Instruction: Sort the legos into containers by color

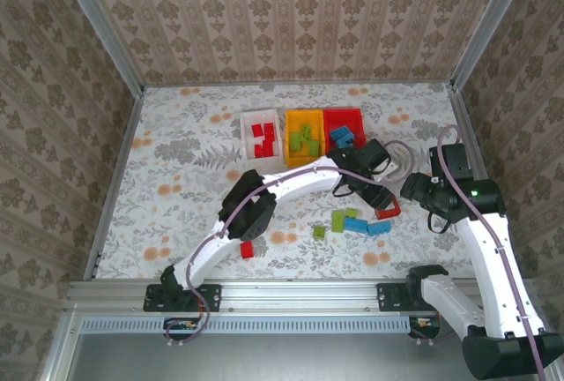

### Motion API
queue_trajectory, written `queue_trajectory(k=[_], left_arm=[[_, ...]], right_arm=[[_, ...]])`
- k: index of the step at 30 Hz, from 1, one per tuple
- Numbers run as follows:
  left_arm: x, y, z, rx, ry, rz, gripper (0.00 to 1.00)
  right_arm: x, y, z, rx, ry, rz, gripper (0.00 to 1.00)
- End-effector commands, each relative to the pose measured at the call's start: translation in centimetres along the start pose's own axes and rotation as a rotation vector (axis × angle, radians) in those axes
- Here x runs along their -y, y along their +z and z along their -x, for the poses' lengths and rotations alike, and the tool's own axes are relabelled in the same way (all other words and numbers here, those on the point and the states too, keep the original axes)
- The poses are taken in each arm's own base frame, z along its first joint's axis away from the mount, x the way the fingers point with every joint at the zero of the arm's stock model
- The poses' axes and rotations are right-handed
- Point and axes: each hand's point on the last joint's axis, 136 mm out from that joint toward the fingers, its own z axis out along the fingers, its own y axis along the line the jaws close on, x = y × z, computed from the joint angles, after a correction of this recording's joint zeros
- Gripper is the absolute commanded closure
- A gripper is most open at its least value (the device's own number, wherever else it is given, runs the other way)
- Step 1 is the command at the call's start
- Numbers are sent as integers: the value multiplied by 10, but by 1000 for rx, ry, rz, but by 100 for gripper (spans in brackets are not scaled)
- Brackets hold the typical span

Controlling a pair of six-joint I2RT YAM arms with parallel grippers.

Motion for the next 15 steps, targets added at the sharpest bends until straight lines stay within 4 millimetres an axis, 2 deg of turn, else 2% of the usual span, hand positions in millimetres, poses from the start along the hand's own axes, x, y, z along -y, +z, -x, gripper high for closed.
queue_trajectory(k=[1,7,12,15], left_arm=[[5,11,-1,-11,47,20,33],[6,24,2,-6,50,6,36],[8,32,-5,-27,53,9,56],[6,34,-8,-35,51,21,61]], right_arm=[[3,-11,-9,-32,4,5,27],[5,-20,-16,-39,-3,24,27],[7,-23,-20,-42,-5,27,27],[8,-23,-22,-41,-8,28,28]])
